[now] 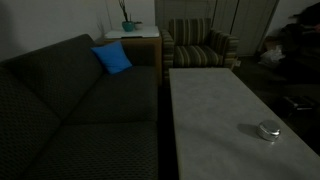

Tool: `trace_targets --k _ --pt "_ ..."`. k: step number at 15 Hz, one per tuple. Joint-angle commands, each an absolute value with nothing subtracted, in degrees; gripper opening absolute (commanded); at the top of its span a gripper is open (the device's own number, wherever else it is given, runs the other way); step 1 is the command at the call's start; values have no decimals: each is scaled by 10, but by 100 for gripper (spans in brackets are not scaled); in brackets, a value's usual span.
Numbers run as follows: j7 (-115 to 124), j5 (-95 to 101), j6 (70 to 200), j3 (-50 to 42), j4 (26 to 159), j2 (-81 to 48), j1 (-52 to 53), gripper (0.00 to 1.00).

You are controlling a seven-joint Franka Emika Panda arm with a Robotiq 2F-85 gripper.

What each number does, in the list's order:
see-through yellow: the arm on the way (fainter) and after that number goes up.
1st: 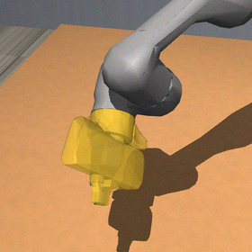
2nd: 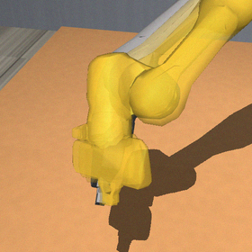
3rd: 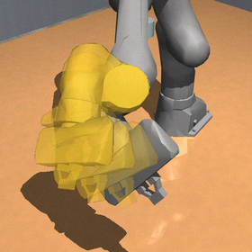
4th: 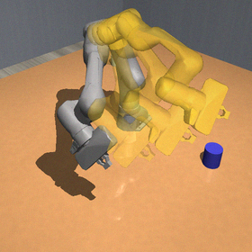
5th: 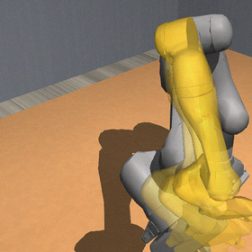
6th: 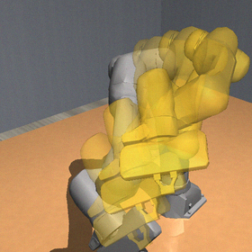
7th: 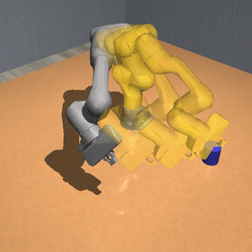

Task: Remove the lid of the silver object and place it on the table

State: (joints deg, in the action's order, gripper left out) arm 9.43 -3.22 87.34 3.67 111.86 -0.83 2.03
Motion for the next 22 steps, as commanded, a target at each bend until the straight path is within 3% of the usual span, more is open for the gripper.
trace_targets --k 1,11,22 --pt "94 -32 870 33 1115 -9 24 100" --pt "141 26 949 30 1116 -33 22 100" --pt "82 62 1045 -13 1040 -232 6 100"
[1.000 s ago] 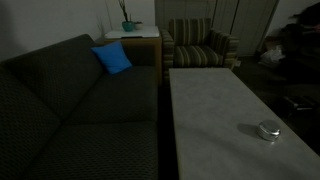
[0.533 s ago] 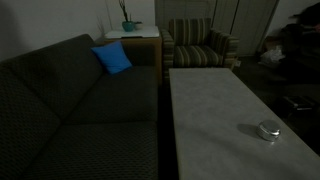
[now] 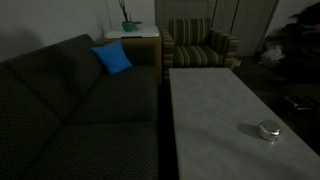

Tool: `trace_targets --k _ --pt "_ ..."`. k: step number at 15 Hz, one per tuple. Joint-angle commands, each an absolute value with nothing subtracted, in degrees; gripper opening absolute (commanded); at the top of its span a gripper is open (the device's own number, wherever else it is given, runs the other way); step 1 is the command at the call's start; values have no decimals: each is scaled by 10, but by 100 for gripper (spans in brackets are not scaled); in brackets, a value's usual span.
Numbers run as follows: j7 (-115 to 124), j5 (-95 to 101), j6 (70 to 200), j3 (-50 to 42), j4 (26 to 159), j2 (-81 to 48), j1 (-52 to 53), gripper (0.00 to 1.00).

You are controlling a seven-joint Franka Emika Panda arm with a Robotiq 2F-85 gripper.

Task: Remove the lid of the silver object and place it on the table

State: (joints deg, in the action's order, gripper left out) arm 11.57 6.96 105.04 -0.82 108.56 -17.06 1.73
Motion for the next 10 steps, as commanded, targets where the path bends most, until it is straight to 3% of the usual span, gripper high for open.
trace_targets --k 1,10 --pt "70 58 1041 -14 1029 -249 3 100" --pt "72 66 1049 -18 1036 -258 11 100"
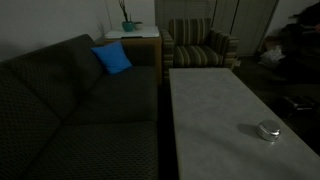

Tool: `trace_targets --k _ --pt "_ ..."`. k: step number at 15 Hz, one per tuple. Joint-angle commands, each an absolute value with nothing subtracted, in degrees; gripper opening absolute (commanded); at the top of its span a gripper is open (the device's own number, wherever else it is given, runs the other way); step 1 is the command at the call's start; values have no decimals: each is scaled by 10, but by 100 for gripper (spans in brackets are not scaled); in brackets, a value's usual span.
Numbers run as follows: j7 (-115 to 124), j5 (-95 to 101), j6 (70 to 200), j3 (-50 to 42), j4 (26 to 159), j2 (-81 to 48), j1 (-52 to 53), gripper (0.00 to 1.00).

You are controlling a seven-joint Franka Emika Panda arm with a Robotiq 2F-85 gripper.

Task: Remove the lid of the silver object and place it on the table

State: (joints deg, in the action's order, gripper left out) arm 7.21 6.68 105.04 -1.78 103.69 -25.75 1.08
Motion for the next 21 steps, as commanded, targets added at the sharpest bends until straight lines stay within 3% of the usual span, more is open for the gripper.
trace_targets --k 1,14,21 --pt "72 66 1049 -18 1036 -258 11 100" --pt "102 71 1089 -23 1044 -269 15 100" --pt "167 77 1168 -37 1001 -363 23 100"
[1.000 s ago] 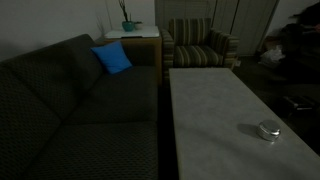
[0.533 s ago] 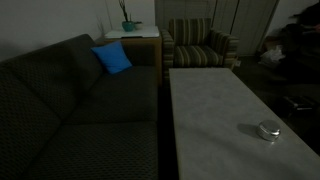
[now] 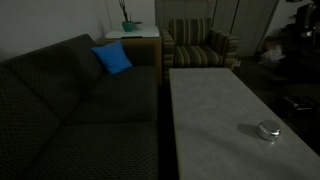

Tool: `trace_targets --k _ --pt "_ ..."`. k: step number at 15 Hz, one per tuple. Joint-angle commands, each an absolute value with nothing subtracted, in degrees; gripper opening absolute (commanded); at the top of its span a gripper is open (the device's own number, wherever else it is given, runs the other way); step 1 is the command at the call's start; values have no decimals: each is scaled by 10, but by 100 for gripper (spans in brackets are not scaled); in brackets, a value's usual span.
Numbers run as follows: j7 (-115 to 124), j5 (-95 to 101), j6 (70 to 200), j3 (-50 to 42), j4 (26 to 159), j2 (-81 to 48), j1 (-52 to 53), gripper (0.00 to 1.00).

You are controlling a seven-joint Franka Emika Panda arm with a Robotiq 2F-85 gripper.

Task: Remove the lid of the silver object and place it on the table

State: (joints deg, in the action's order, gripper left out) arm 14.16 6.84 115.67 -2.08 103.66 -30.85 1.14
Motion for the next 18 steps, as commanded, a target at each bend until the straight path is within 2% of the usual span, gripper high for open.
trace_targets --k 1,3,4,12,18 --pt "169 77 1161 -39 984 -387 24 100" --pt "141 62 1124 -33 951 -426 13 100" --pt "156 64 1156 -36 995 -385 19 100" --pt "149 67 1142 -37 942 -439 20 100" --pt "116 18 1211 -22 814 -594 -19 100"
